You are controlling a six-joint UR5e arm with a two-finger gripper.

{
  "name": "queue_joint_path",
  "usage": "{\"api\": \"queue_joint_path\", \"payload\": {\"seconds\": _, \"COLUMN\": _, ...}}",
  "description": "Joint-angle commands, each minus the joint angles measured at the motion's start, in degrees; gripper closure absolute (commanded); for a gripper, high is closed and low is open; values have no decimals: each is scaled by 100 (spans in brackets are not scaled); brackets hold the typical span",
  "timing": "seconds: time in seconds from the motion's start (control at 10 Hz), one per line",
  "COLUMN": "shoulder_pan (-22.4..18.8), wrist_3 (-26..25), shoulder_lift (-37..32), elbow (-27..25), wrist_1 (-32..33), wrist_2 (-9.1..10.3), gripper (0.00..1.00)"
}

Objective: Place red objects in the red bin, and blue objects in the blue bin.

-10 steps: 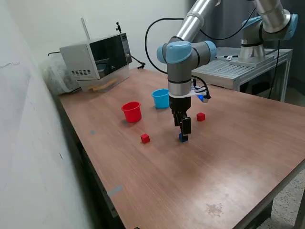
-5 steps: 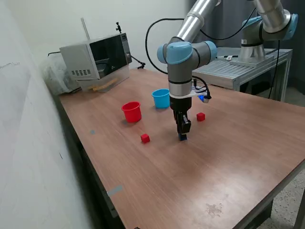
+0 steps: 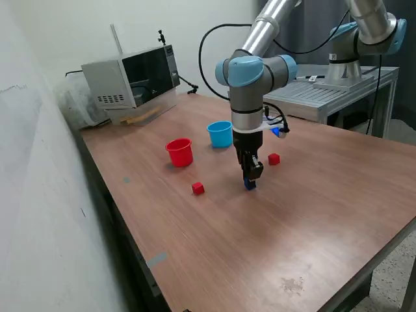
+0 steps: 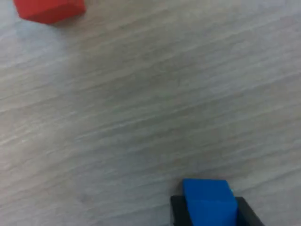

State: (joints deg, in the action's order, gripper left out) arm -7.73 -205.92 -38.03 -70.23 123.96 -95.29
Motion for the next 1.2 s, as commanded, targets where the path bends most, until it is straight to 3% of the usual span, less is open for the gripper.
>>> {"api": "queue_joint_path", "payload": {"seconds": 0.0, "shoulder_pan": 43, "wrist_3": 498, "shoulder_lift": -623, "elbow": -349, "wrist_1": -38, "wrist_2": 1, "gripper": 100}}
{"api": "queue_joint_path", "payload": {"seconds": 0.2, "shoulder_pan": 192, "wrist_3": 1131, "shoulder_lift": -1492, "elbow": -779, "wrist_1": -283, "wrist_2": 1, "gripper": 100}}
{"api": "queue_joint_path", "payload": {"seconds": 0.4, "shoulder_pan": 586, "wrist_3": 1405, "shoulder_lift": -2293, "elbow": -1254, "wrist_1": -582, "wrist_2": -7, "gripper": 100}}
{"api": "queue_joint_path", "payload": {"seconds": 0.7, "shoulder_pan": 1772, "wrist_3": 1599, "shoulder_lift": -2393, "elbow": -1554, "wrist_1": -794, "wrist_2": -43, "gripper": 100}}
{"api": "queue_joint_path", "payload": {"seconds": 1.1, "shoulder_pan": 2038, "wrist_3": 1731, "shoulder_lift": -2068, "elbow": -1844, "wrist_1": -698, "wrist_2": -43, "gripper": 100}}
